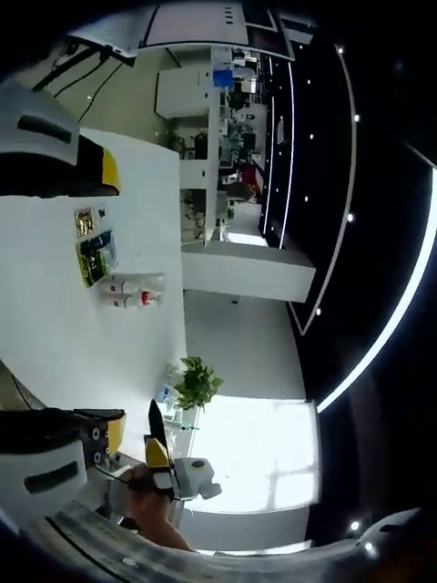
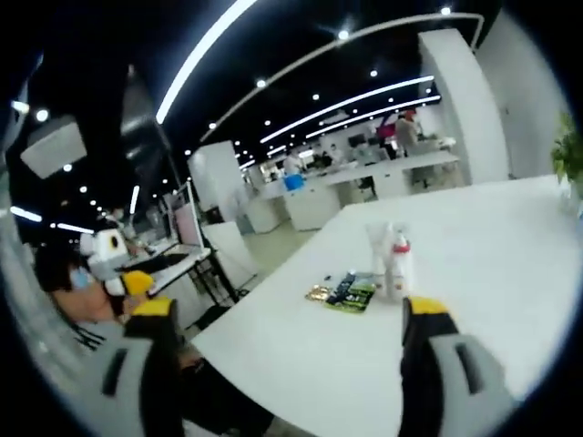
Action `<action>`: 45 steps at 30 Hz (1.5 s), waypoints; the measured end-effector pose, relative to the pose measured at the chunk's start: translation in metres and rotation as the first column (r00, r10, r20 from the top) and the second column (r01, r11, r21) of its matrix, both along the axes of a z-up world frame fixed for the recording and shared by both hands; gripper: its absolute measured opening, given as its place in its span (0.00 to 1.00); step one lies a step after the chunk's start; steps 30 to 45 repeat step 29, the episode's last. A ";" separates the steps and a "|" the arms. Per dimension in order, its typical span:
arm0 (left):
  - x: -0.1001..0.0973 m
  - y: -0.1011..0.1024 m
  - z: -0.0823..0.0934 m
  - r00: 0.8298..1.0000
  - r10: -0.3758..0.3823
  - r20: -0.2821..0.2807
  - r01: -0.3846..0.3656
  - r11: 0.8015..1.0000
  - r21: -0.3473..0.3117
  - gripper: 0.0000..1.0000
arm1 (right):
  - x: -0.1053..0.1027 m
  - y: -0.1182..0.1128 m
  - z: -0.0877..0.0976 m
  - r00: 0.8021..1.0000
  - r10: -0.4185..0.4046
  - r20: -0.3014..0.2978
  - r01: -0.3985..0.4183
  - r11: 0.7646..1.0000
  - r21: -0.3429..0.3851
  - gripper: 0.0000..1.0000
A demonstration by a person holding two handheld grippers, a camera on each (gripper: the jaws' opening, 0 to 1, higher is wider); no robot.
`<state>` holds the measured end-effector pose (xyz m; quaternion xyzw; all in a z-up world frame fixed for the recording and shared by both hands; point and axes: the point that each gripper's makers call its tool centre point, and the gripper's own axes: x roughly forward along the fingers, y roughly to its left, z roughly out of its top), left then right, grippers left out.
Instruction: Arrange the skincare products in the storage area until every visible bottle or jar stands upright without overlapping.
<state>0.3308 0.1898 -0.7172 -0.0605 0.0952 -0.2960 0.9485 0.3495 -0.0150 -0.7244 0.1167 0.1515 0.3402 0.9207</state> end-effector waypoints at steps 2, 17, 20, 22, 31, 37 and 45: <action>0.000 0.001 -0.001 1.000 0.004 -0.004 -0.004 1.000 -0.006 1.00 | -0.001 -0.003 -0.004 1.000 -0.007 -0.015 0.007 1.000 -0.002 0.99; -0.001 0.006 0.003 1.000 0.024 -0.007 -0.024 0.999 0.027 1.00 | -0.003 -0.007 -0.011 0.999 -0.017 -0.041 0.017 1.000 -0.002 0.99; -0.001 0.007 0.001 0.999 0.031 -0.014 -0.031 0.999 0.032 1.00 | -0.002 -0.007 -0.008 0.999 -0.008 -0.036 0.007 1.000 -0.009 0.99; 0.000 0.005 0.001 0.999 0.032 -0.016 -0.031 0.999 0.034 0.99 | -0.001 -0.010 -0.006 0.999 -0.010 -0.034 0.009 1.000 -0.010 0.99; 0.007 -0.004 0.007 1.000 0.030 -0.009 -0.030 0.999 0.027 0.99 | -0.001 -0.024 -0.011 0.998 -0.026 -0.054 0.025 0.999 -0.028 0.99; 0.007 -0.004 0.007 1.000 0.030 -0.009 -0.030 0.999 0.027 0.99 | -0.001 -0.024 -0.011 0.998 -0.026 -0.054 0.025 0.999 -0.028 0.99; 0.007 -0.004 0.007 1.000 0.030 -0.009 -0.030 0.999 0.027 0.99 | -0.001 -0.024 -0.011 0.998 -0.026 -0.054 0.025 0.999 -0.028 0.99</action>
